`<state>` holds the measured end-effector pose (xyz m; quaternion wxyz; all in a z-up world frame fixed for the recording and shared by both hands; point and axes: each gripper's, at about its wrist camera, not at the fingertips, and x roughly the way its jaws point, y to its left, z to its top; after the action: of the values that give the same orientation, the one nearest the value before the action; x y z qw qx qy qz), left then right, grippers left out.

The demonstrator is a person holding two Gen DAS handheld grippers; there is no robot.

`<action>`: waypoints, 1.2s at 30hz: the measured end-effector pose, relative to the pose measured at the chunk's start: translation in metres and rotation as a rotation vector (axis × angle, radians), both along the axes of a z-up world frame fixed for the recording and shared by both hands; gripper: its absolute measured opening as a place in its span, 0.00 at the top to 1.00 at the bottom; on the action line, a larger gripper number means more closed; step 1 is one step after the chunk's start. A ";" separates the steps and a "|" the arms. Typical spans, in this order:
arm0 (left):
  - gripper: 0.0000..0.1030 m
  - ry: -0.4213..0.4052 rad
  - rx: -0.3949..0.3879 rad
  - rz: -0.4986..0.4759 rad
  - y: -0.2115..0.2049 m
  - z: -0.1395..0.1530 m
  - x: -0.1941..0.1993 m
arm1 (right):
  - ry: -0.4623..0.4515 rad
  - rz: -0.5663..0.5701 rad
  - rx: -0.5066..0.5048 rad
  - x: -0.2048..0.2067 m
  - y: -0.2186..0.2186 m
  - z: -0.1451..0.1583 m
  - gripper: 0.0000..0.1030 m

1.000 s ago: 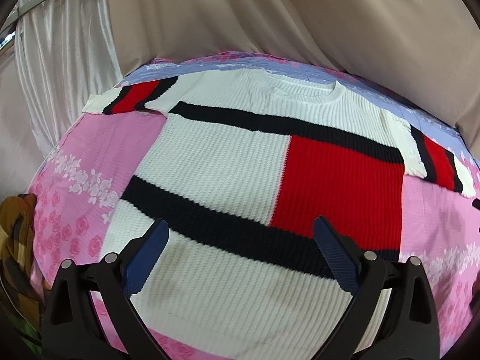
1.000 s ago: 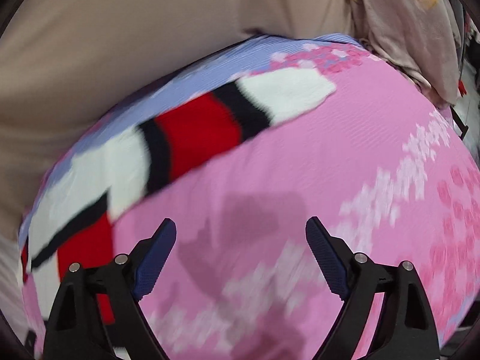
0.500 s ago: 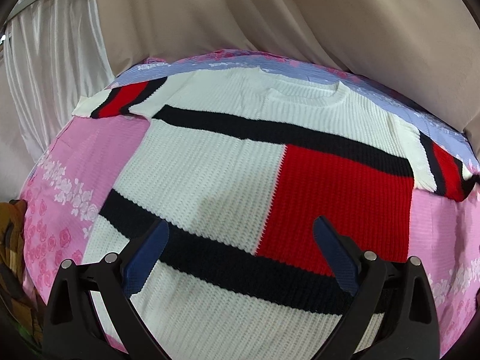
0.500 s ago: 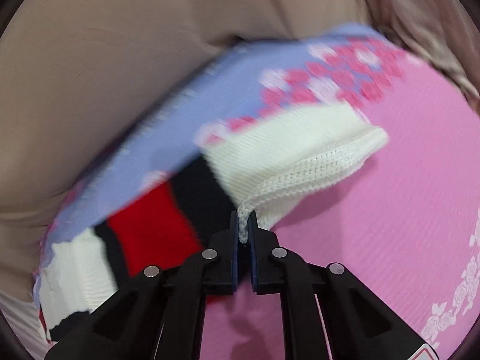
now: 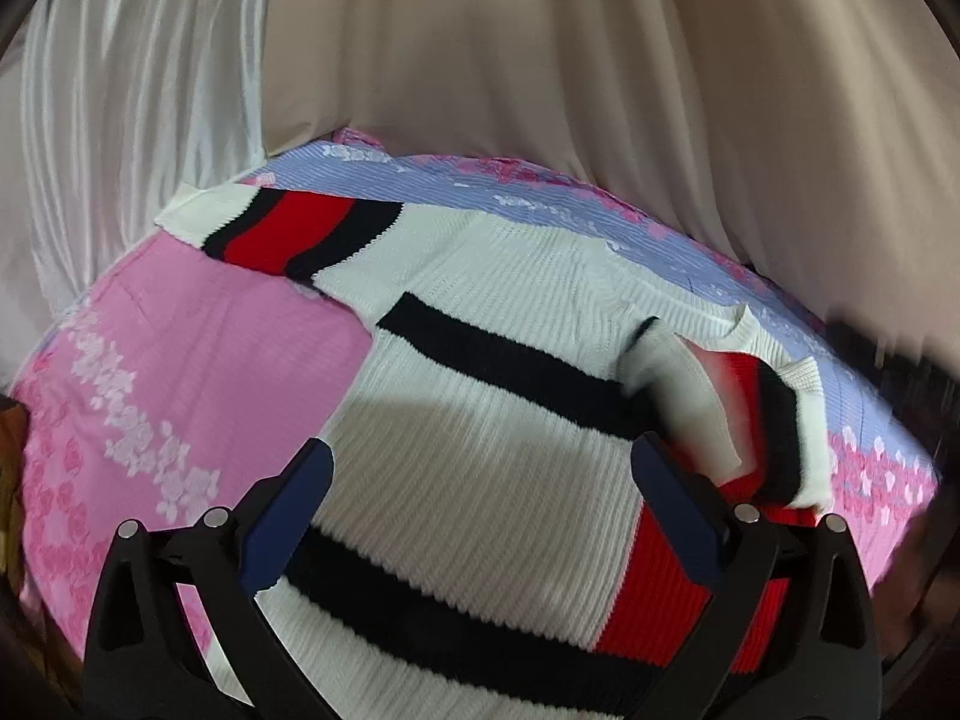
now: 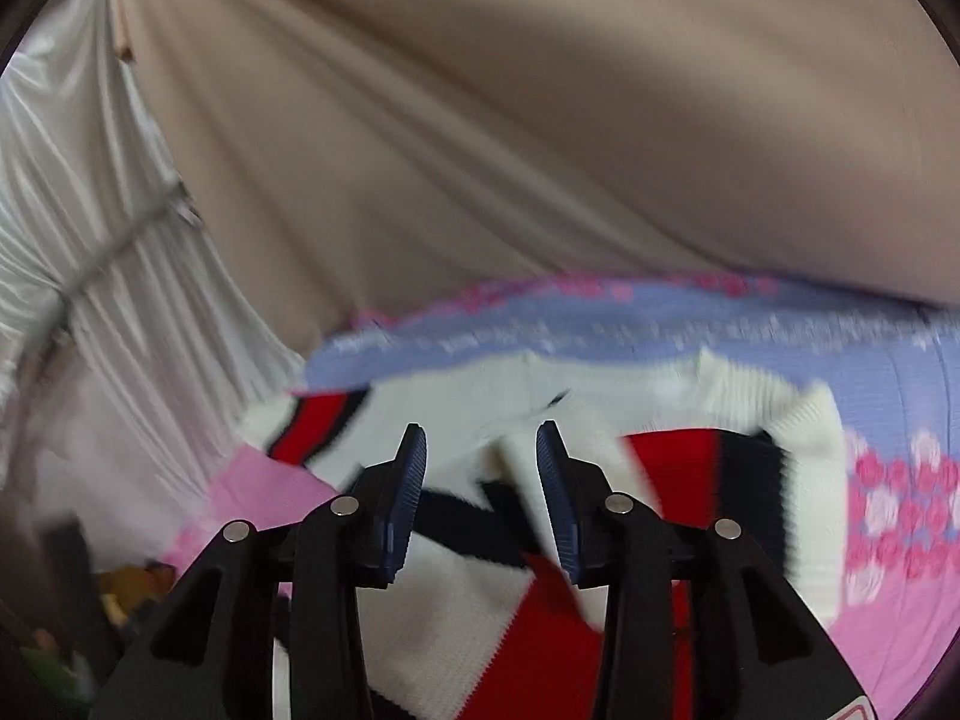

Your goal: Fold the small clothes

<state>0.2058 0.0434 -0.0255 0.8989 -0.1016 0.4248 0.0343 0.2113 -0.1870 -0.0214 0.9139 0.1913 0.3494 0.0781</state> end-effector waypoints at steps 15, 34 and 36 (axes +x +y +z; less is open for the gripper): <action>0.05 0.228 -0.162 -0.231 -0.084 -0.082 0.044 | 0.310 -0.351 0.014 -0.081 -0.066 -0.097 0.59; 0.28 0.093 -0.124 -0.004 -0.001 -0.046 0.052 | 0.325 -0.366 0.095 -0.095 -0.068 -0.118 0.51; 0.19 0.146 -0.163 -0.127 -0.036 -0.056 0.028 | 0.324 -0.366 0.098 -0.091 -0.066 -0.119 0.51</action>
<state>0.2338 0.0070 -0.0817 0.8547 -0.1443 0.4961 -0.0501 0.1201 -0.2530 -0.1407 0.8344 0.3058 0.4467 -0.1036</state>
